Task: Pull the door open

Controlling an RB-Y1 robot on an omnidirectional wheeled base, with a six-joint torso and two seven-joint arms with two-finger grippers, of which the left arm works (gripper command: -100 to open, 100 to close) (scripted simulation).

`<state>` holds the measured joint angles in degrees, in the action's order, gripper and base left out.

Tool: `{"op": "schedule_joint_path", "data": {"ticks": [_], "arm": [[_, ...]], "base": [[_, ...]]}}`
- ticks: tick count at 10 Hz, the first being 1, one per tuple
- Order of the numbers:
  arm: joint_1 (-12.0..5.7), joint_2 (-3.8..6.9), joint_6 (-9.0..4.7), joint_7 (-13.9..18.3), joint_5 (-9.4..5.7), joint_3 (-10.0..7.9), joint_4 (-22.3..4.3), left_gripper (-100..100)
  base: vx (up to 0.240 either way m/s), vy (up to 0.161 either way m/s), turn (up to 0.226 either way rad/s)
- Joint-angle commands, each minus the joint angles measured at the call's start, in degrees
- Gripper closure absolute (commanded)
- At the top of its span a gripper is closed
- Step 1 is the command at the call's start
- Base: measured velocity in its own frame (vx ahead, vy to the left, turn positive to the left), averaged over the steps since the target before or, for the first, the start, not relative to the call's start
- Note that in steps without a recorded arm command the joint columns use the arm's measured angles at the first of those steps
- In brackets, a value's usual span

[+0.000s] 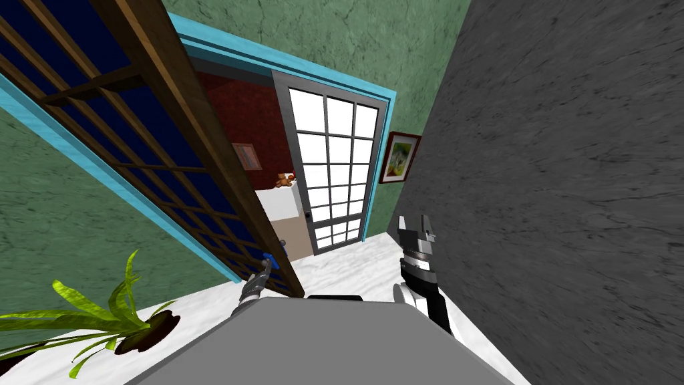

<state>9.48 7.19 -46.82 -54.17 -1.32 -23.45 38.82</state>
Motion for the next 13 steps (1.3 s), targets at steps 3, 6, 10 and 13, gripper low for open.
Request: {"op": "schedule_joint_path", "data": {"ticks": [3,6,10,13], "arm": [[0.32,1.46,-0.24,2.5,-1.45,-0.61,-2.9,100],[0.32,1.46,1.05,2.5,-1.45,-0.61,-1.2,100],[0.61,2.06,0.86,7.5,-3.17,0.61,-1.4,100],[0.75,2.35,0.76,10.0,-4.03,1.22,-1.5,100]], "base": [[-0.018,0.005,-0.014],[-0.008,-0.005,0.009],[-0.032,0.006,-0.017],[-0.024,0.0,0.0]]}}
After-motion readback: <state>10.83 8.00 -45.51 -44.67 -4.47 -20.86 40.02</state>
